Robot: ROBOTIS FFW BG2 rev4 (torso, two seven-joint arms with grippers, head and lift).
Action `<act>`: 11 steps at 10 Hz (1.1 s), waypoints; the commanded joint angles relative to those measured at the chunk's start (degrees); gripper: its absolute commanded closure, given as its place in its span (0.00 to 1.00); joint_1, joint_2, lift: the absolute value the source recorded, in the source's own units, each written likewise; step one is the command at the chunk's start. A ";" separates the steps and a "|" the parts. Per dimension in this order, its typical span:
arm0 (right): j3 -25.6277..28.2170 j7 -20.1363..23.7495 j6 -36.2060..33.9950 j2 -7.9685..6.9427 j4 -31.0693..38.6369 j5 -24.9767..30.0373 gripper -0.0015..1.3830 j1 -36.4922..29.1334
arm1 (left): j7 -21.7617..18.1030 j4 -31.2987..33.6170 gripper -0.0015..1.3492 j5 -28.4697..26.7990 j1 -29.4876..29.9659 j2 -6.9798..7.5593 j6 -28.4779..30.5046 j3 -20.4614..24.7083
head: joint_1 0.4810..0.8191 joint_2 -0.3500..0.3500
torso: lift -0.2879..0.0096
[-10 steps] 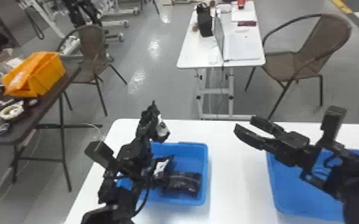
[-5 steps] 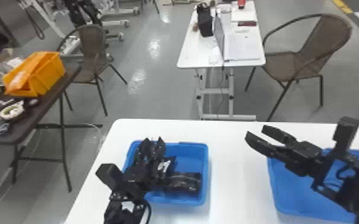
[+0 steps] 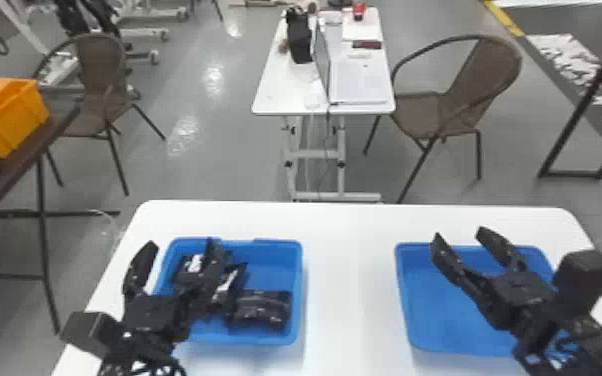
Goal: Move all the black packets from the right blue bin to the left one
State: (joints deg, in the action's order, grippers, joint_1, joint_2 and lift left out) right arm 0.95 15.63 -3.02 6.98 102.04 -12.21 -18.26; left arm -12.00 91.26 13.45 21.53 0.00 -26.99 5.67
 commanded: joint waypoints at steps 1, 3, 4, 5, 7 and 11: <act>0.46 -4.73 3.99 -1.18 4.22 0.16 0.27 -8.55 | -0.04 3.57 0.04 -3.61 6.50 -0.15 -0.96 3.21 | 0.63 0.61 | 0.97; 1.33 -5.52 1.27 -1.80 8.97 2.19 0.27 -17.34 | -0.04 6.82 0.06 -8.18 13.53 -0.15 0.27 4.35 | 0.63 0.63 | 0.97; 1.33 -6.49 -0.05 -1.80 11.60 4.47 0.27 -20.50 | 0.84 9.02 0.06 -9.05 16.52 -0.15 1.86 4.62 | 0.63 0.63 | 0.97; 1.16 -8.25 1.35 -2.59 11.60 4.82 0.27 -21.91 | 4.18 10.08 0.06 -10.02 17.84 -0.15 1.86 3.74 | 0.63 0.64 | 0.97; 1.16 -5.70 2.06 -3.82 10.73 8.60 0.27 -19.98 | 3.65 10.16 0.07 -10.72 16.43 -0.15 2.38 2.77 | 0.63 0.66 | 0.97; 1.16 -4.29 2.32 -3.73 11.43 11.77 0.27 -19.18 | 4.27 10.34 0.07 -10.02 16.00 -0.15 2.82 1.63 | 0.63 0.64 | 0.97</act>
State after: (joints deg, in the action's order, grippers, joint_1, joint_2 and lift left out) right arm 2.11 11.35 -0.78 3.24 113.52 -0.47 -37.52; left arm -7.68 101.60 3.42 37.55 0.00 -24.02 7.26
